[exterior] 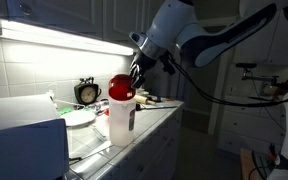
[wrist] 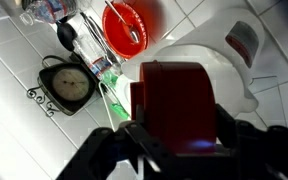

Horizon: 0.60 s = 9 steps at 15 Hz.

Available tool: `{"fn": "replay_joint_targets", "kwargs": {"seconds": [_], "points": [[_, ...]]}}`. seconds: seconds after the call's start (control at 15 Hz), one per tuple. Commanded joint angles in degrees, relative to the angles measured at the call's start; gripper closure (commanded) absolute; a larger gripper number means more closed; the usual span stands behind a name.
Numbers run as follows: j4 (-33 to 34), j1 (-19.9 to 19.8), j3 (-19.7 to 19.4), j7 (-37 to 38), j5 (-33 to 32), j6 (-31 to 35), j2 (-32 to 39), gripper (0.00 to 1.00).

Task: Put the red lid on the jar

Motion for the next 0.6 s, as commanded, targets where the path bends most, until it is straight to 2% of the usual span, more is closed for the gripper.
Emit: {"fn": "replay_joint_targets", "kwargs": {"seconds": [0.0, 0.53], "points": [[-2.15, 0.34, 0.10, 4.34, -6.27, 0.33, -1.45, 0.59], [-2.93, 0.92, 0.36, 5.98, -10.63, -0.86, -0.96, 0.59]]}}
